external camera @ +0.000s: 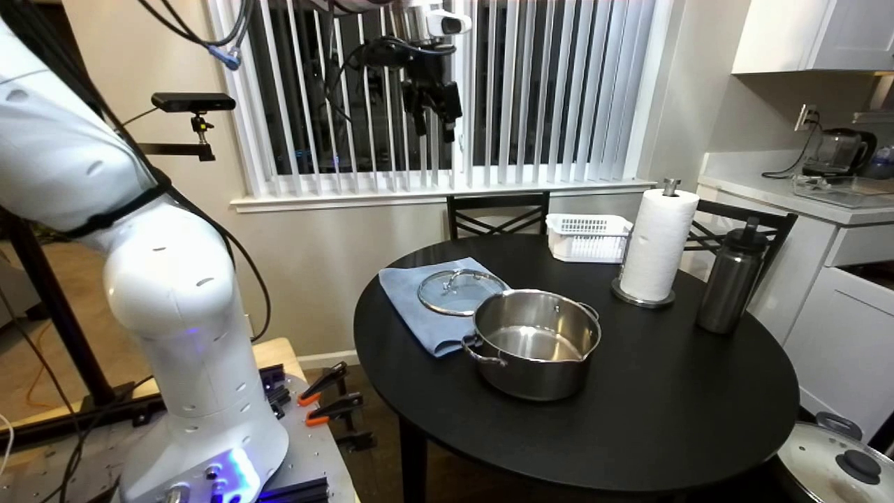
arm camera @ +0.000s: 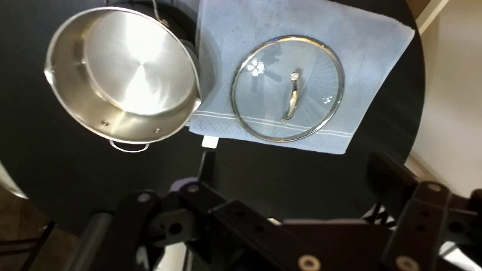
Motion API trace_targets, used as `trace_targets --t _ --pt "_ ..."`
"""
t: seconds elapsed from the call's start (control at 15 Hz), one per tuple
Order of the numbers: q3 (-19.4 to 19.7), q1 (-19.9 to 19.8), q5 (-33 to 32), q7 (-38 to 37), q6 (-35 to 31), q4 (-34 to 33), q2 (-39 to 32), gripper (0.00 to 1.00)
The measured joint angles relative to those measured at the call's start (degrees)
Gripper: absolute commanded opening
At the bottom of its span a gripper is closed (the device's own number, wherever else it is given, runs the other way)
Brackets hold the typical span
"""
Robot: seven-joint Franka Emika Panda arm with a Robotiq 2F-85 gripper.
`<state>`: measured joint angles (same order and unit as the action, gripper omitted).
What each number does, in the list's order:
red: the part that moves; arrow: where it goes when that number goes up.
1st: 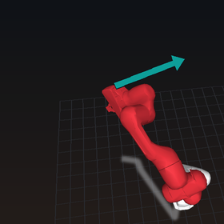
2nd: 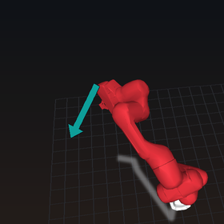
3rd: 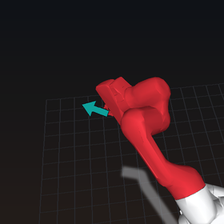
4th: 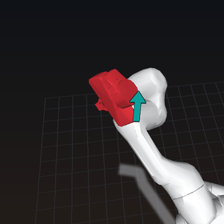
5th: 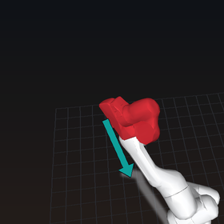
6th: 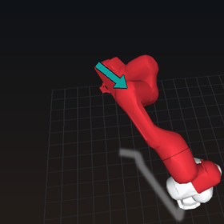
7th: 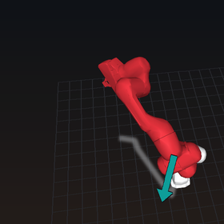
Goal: Pick up the clear silver lined lid and put it on the silver pot
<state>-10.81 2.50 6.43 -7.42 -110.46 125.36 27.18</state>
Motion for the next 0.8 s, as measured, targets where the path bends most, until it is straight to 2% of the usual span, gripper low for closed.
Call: trace_targets --t 0.13,0.4,0.8 --pt "0.3 2.4 0.9 0.9 -1.0 -1.7 -5.5 1.0" --pt "1.6 3.1 1.1 2.7 -2.0 -3.5 -13.9 1.0" --pt "2.0 3.3 1.1 3.1 -2.0 -5.0 -15.9 1.0"
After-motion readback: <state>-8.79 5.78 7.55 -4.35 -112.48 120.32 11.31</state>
